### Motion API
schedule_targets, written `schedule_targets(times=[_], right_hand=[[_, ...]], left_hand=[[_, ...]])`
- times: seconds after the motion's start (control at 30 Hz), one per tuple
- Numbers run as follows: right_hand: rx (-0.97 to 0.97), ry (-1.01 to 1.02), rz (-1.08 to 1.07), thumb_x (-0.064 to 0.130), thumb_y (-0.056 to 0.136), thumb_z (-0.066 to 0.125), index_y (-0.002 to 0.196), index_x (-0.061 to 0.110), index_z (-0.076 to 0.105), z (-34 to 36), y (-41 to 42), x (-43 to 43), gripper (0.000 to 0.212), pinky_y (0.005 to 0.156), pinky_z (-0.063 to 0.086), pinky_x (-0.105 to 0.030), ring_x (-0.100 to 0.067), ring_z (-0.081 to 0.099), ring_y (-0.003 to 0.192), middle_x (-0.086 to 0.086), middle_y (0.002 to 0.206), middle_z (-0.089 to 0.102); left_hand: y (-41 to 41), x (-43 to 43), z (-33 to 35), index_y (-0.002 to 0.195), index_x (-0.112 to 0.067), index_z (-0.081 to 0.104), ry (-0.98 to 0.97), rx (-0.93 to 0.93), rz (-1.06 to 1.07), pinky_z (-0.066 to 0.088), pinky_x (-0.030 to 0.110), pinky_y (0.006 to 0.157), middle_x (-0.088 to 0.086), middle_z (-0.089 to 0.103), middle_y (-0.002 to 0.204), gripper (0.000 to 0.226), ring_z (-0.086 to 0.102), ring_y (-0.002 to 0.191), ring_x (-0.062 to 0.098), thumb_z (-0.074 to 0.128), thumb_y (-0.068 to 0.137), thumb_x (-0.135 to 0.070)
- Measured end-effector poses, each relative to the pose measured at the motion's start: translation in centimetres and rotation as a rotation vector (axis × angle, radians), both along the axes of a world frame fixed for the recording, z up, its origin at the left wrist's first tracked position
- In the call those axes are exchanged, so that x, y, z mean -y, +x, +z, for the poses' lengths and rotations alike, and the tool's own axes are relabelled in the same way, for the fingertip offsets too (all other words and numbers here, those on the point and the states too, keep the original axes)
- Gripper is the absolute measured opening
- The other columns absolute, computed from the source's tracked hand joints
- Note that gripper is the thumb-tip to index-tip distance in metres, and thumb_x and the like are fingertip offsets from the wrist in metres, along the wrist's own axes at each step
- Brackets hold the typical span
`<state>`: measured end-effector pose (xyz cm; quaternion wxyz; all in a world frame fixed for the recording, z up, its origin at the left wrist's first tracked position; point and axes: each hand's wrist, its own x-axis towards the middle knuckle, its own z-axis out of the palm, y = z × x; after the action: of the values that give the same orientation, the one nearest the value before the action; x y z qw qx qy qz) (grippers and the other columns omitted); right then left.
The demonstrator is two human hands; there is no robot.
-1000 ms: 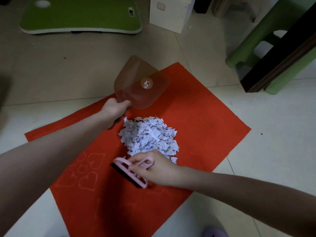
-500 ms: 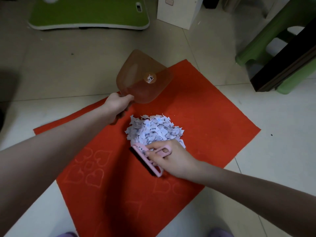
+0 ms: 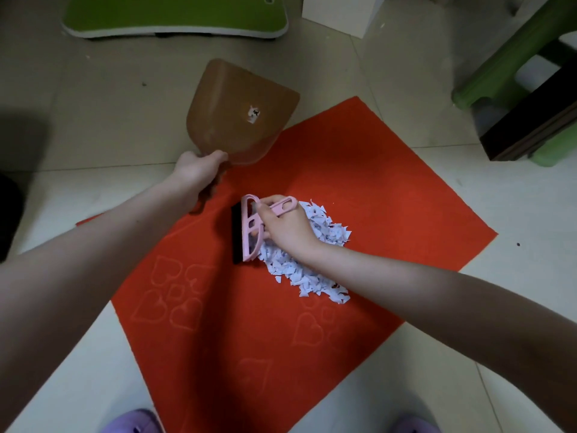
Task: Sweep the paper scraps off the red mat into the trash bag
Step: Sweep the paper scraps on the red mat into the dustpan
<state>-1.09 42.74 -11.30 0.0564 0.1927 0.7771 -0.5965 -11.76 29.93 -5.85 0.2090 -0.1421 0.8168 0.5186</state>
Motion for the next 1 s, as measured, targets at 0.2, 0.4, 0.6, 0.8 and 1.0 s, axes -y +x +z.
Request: schedule_targets(times=[0.2, 0.4, 0.6, 0.8, 1.0], right_hand=[[-0.043, 0.031, -0.087, 0.024, 0.096, 0.054, 0.092, 0.015, 0.064, 1.1, 0.9, -2.3, 0.014, 0.059, 0.056, -0.034, -0.010, 0.069, 0.063, -0.002, 0.076, 0.071], [-0.020, -0.097, -0.084, 0.018, 0.095, 0.055, 0.088, 0.018, 0.065, 3.1, 3.7, -3.5, 0.012, 0.070, 0.060, -0.046, -0.026, 0.072, 0.073, -0.013, 0.084, 0.072], [-0.110, -0.050, -0.075, 0.013, 0.093, 0.058, 0.095, 0.007, 0.069, 4.9, 4.5, -4.6, 0.013, 0.051, 0.051, -0.020, -0.005, 0.065, 0.060, -0.001, 0.074, 0.069], [-0.301, -0.021, -0.246, 0.010, 0.090, 0.063, 0.088, 0.008, 0.069, 7.2, 4.9, -5.8, 0.007, 0.047, 0.045, -0.013, 0.000, 0.060, 0.050, 0.012, 0.059, 0.068], [-0.456, -0.022, -0.370, 0.015, 0.093, 0.059, 0.090, 0.004, 0.068, 8.5, 5.0, -4.9, 0.014, 0.048, 0.047, -0.020, -0.009, 0.062, 0.049, 0.007, 0.062, 0.070]], left_hand=[[0.6, 2.1, -0.8, 0.066, -0.016, 0.046, -0.004, 0.015, -0.001, 0.022, 0.010, 0.032, 0.004, 0.043, 0.056, 0.029, 0.035, 0.027, 0.012, 0.055, 0.091, -0.028], [0.1, 3.1, -1.7, 0.070, -0.018, 0.047, -0.066, 0.031, -0.091, 0.024, 0.012, 0.033, 0.004, 0.043, 0.057, 0.024, 0.033, 0.023, 0.009, 0.056, 0.090, -0.028], [-0.5, 2.6, -1.1, 0.067, -0.018, 0.049, -0.163, 0.063, -0.191, 0.023, 0.011, 0.033, 0.003, 0.043, 0.055, 0.022, 0.031, 0.024, 0.010, 0.056, 0.085, -0.028], [-0.2, 4.7, -1.6, 0.069, -0.013, 0.052, -0.216, 0.060, -0.274, 0.025, 0.015, 0.036, 0.006, 0.044, 0.052, 0.023, 0.033, 0.027, 0.015, 0.052, 0.085, -0.029], [0.5, 11.3, -1.9, 0.062, -0.010, 0.056, -0.317, 0.053, -0.381, 0.025, 0.012, 0.033, -0.001, 0.045, 0.038, 0.031, 0.034, 0.028, 0.016, 0.054, 0.084, -0.033]])
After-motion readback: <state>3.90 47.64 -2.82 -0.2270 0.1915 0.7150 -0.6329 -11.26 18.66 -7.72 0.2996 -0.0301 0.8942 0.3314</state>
